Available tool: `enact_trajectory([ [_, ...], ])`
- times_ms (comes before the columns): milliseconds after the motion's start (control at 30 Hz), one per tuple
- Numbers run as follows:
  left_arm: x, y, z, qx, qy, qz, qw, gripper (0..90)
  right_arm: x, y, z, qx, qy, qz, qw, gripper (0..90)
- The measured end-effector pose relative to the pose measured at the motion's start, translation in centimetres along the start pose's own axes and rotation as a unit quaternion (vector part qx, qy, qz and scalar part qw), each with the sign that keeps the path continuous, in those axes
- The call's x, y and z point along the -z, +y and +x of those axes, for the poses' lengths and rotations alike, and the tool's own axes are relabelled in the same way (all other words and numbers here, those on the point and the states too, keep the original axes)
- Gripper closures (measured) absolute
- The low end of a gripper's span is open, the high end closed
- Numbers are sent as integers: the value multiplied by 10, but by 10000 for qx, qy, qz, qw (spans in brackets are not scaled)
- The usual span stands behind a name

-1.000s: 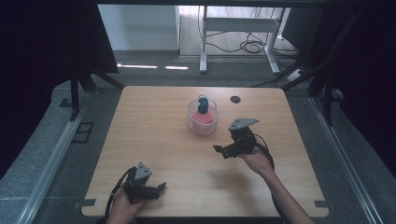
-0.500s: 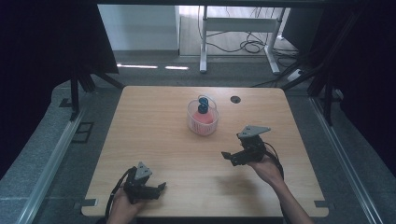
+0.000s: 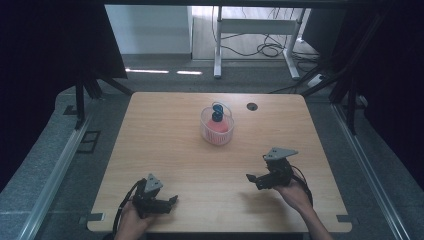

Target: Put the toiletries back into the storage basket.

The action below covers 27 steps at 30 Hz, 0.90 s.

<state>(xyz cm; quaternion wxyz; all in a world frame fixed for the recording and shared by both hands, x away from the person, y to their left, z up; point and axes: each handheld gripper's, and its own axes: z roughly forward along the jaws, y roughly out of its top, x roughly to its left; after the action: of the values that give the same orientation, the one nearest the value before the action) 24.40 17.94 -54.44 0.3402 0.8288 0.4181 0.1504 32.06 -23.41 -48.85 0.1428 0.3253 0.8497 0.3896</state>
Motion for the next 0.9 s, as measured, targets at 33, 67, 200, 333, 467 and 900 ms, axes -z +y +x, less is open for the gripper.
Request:
enact_trajectory([
  [33, 0, 0, 0, 1, 3, 0, 10000, 114, 0, -3, 0, -6, -16, 11, 10000, 21],
  [67, 0, 0, 0, 1, 1, 0, 10000, 114, 0, -6, 1, 4, -23, 18, 10000, 23],
  [200, 0, 0, 0, 2, 4, 1, 10000, 114, 1, -19, 1, -9, -63, 83, 9999, 24],
  [333, 0, 0, 0, 4, 3, 1, 10000, 114, 2, -27, 0, -58, -79, 113, 9999, 24],
  [467, 0, 0, 0, 8, 9, 2, 10000, 114, 2, -40, 0, -97, -120, 177, 9997, 24],
  [900, 0, 0, -1, 14, 17, 5, 10000, 114, -8, -63, -1, -110, -136, 366, 9992, 15],
])
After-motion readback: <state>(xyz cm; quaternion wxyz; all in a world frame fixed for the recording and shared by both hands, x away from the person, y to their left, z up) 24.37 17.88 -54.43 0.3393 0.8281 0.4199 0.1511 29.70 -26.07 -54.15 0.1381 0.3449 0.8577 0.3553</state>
